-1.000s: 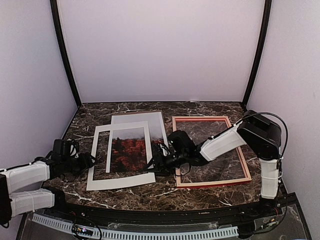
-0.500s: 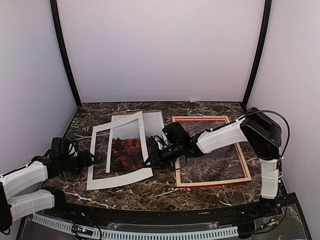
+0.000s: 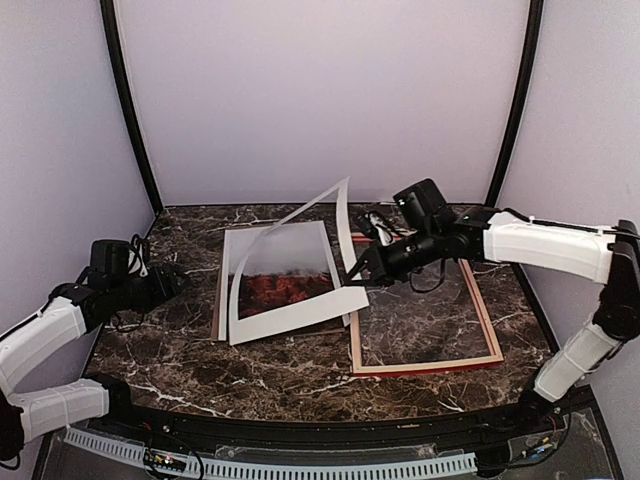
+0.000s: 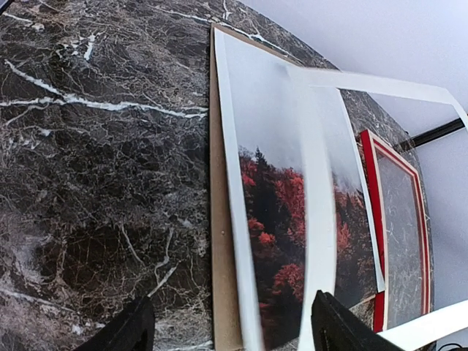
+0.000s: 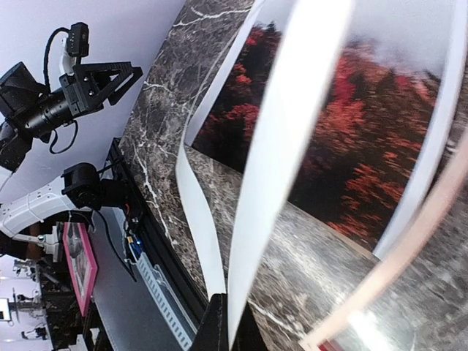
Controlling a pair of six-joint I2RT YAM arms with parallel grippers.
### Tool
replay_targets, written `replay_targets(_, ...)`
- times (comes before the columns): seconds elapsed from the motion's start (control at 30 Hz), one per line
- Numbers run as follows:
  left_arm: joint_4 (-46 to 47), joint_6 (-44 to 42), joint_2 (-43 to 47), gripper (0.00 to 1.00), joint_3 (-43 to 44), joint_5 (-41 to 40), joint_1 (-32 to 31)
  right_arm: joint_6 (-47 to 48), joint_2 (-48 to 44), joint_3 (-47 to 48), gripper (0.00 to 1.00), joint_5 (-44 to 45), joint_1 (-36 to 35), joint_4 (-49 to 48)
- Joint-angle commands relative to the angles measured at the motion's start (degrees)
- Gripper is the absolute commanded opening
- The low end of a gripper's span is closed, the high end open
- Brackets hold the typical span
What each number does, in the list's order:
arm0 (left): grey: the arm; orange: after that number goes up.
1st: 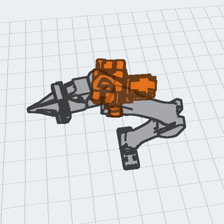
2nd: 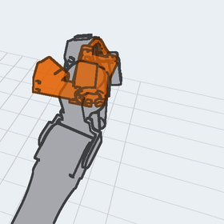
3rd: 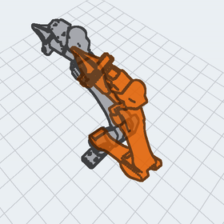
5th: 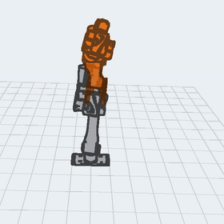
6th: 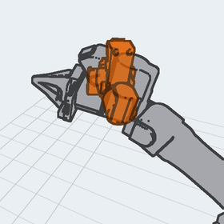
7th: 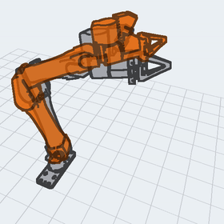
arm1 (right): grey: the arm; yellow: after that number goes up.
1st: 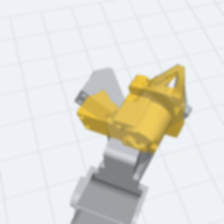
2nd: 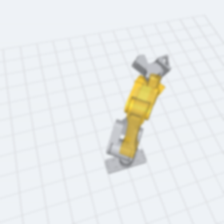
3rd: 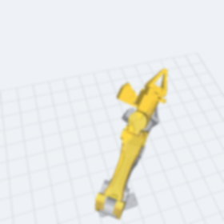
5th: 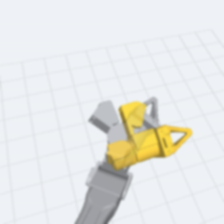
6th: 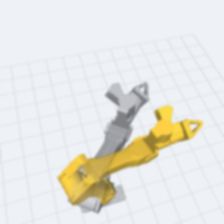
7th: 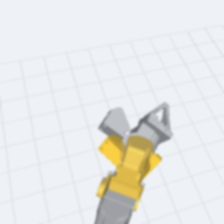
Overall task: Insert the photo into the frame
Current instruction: Place the mat board on the glass panel.
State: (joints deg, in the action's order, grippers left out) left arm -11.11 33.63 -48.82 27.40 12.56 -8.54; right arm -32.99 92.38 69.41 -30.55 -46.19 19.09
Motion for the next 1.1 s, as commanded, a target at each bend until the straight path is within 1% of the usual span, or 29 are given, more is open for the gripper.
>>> replay_targets(0.0,-1.98,-2.85,-2.67,0.76,2.75,-0.32,-0.45,7.20,-10.91,-3.84,0.00,3.24,6.21,15.83)
replay_targets(0.03,-1.65,-3.08,-3.12,0.76,3.14,0.00,-0.44,8.48,-13.29,-3.99,0.00,3.99,7.58,20.26)
replay_targets(0.13,-0.79,-3.64,-5.19,0.76,4.02,0.48,-0.58,10.22,-19.57,-4.63,0.00,5.94,11.48,26.92)
replay_targets(0.23,-0.36,-4.31,-7.12,0.77,5.22,1.23,-0.67,10.92,-24.56,-5.43,0.00,8.83,15.97,31.77)
replay_targets(0.33,0.49,-4.52,-8.57,0.77,6.16,2.01,-0.90,11.25,-27.82,-6.67,0.00,12.39,18.80,35.51)
replay_targets(0.47,1.21,-4.74,-10.54,0.77,7.51,2.99,-1.26,12.35,-28.02,-6.82,0.00,19.87,20.39,41.32)
replay_targets(0.57,1.87,-4.80,-12.00,0.77,7.89,3.67,-1.57,13.32,-27.60,-6.63,0.00,23.77,21.69,44.10)
replay_targets(0.83,3.59,-4.45,-14.42,0.77,8.14,5.15,-2.39,15.74,-25.32,-9.79,0.00,23.17,23.68,45.26)
replay_targets(1.07,4.03,-4.71,-16.31,0.77,9.53,5.85,-2.73,14.77,-25.16,-8.21,0.00,24.41,23.79,49.28)
